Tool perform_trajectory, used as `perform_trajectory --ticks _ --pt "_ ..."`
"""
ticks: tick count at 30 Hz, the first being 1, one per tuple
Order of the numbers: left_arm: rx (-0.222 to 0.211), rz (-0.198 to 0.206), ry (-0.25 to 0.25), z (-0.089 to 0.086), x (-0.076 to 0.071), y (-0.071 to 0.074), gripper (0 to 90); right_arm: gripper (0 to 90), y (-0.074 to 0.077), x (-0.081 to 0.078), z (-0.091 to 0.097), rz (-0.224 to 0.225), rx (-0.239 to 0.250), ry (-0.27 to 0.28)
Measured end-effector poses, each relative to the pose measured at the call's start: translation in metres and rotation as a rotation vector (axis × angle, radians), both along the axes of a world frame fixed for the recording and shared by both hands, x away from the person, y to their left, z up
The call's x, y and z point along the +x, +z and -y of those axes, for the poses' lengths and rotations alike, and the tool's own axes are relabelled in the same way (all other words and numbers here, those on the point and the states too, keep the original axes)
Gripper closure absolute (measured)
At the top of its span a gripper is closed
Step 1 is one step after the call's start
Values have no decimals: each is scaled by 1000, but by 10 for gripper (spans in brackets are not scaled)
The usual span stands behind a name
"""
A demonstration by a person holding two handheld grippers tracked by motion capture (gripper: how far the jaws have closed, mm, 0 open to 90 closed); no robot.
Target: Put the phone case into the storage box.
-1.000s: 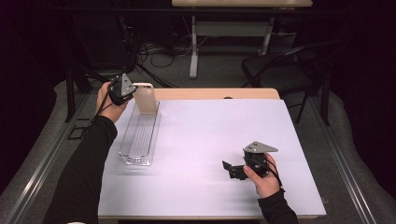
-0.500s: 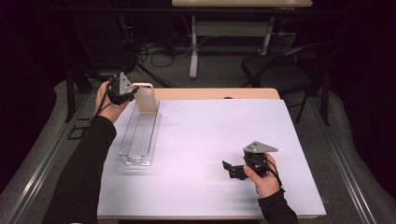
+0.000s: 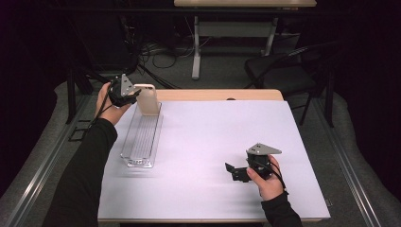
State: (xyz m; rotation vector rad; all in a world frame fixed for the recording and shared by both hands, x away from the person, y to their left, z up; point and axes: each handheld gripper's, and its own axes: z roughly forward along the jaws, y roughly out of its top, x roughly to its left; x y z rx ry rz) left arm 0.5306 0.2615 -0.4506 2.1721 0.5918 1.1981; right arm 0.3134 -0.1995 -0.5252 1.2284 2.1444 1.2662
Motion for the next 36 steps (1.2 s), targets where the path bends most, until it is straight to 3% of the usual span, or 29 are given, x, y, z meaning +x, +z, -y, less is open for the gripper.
perform_trajectory --ticks 9,12,17,24,28,36 --pt "13 -13 -3 -1 -5 4 429 0 0 -1 -1 -2 0 -2" --pt "-20 -35 -7 -2 -9 7 431 0 0 -1 0 5 -3 -1" --pt "-40 -58 -13 -6 -17 13 431 0 1 -1 1 6 -2 -6" --pt "-164 -98 4 -9 -28 21 426 0 3 -2 2 13 -1 -9" --pt "-222 -116 6 -11 -31 22 377 0 3 -2 2 15 -1 -10" --pt "-351 -256 18 -14 -35 25 303 0 4 -1 3 15 -3 -10"
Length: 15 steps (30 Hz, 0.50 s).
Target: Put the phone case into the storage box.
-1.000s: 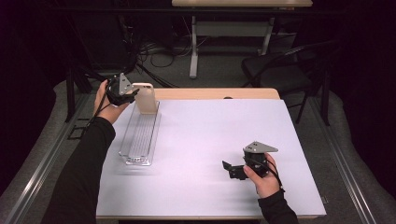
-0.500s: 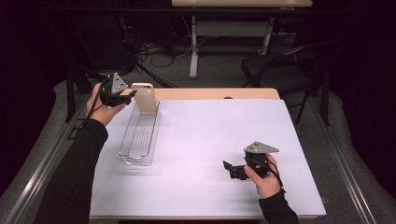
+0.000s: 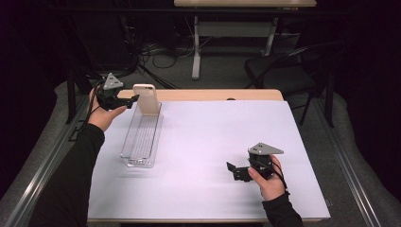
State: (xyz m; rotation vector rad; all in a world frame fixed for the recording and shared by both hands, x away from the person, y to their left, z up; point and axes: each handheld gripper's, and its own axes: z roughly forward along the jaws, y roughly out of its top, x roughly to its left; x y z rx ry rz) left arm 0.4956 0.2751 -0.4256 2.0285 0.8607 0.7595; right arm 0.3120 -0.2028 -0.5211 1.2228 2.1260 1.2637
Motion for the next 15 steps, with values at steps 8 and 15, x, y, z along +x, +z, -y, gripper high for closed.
perform_trajectory --ticks 8,15 --pt "-93 -72 -14 4 -11 5 240 0 1 1 0 4 4 -2" --pt "-148 -122 -38 11 -28 14 156 0 5 -1 3 9 4 -2"
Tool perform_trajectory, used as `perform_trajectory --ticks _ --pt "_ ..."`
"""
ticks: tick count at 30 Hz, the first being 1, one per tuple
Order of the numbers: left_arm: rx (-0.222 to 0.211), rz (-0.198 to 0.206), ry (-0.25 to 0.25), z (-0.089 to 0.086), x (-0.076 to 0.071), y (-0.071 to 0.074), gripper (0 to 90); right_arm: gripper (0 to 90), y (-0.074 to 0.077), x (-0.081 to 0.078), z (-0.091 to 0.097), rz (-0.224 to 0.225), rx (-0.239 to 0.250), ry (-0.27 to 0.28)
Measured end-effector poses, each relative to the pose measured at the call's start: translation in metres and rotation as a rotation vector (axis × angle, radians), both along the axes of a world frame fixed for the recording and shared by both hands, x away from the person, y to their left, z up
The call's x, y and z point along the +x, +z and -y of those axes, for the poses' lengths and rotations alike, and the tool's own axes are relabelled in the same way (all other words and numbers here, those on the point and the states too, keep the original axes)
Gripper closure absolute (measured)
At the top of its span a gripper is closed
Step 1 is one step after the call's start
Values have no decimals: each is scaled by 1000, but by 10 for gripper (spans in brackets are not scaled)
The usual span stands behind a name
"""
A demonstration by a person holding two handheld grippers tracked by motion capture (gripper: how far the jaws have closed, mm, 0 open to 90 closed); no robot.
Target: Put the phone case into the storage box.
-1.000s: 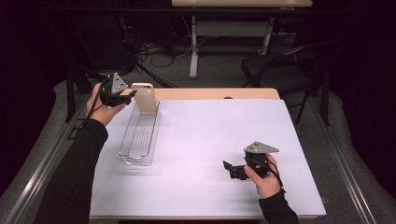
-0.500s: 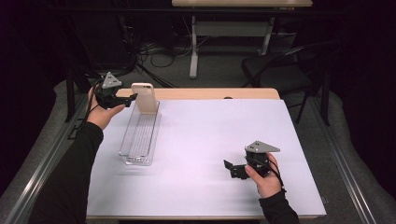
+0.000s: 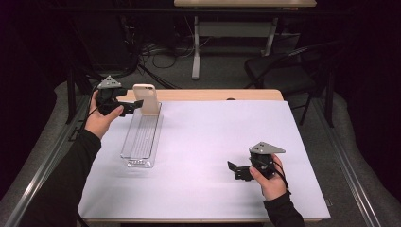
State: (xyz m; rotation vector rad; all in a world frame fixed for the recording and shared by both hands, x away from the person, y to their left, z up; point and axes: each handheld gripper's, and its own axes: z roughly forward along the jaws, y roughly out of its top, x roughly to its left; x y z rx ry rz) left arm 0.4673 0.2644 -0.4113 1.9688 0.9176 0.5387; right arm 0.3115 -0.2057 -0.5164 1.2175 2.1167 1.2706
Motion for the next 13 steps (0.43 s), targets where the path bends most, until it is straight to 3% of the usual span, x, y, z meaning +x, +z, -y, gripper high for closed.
perform_trajectory --ticks 4,9,13 --pt "-47 13 -26 2 -14 1 153 0 2 -2 3 4 -6 0" --pt "-61 9 -62 5 -28 -2 104 0 1 -3 8 3 -11 -7" --pt "-35 -5 -67 9 -38 -8 87 0 1 -4 10 7 -15 -7"
